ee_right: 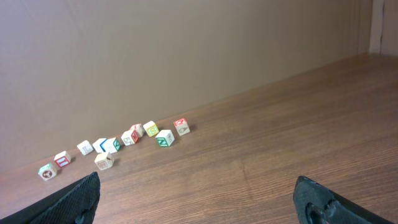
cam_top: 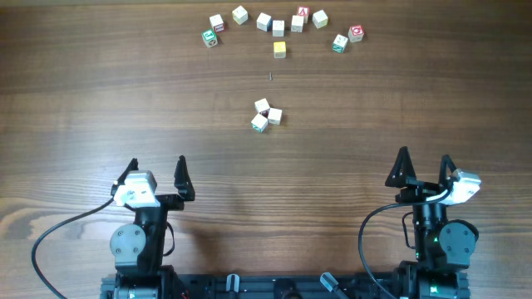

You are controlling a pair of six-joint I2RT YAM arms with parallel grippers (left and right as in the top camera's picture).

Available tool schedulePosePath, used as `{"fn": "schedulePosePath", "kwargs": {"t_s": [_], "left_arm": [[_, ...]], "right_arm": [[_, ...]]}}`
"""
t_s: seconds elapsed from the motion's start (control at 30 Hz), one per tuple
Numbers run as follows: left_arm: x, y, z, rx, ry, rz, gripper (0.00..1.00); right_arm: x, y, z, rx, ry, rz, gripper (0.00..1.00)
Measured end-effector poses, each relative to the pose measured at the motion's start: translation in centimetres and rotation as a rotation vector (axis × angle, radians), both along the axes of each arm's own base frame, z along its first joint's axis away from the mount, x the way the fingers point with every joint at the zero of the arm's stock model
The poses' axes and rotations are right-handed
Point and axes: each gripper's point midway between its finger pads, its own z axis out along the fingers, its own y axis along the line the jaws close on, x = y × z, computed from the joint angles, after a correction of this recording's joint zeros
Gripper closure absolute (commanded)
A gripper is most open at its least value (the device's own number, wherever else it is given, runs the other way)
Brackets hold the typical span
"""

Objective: Form a circle

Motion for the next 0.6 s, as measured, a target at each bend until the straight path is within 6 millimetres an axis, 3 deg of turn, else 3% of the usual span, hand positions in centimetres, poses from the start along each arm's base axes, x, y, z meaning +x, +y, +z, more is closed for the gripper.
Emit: {"fn": "schedulePosePath", "kwargs": {"t_s": [0.27, 0.37, 0.6], "left_arm": [[0.0, 0.0, 0.0, 0.0, 0.0, 0.0, 0.0], [0.0, 0.0, 0.0, 0.0, 0.0, 0.0, 0.0], [0.0, 0.0, 0.0, 0.0, 0.0, 0.0, 0.0]], "right_arm": [[0.1, 1.4, -0.1, -0.113, 0.007, 0.06, 0.0], [0.3, 3.2, -0.8, -0.218, 0.037, 0.135, 0.0], [0.7, 3.3, -3.3, -0.282, 0.141, 0.157, 0.0]]}}
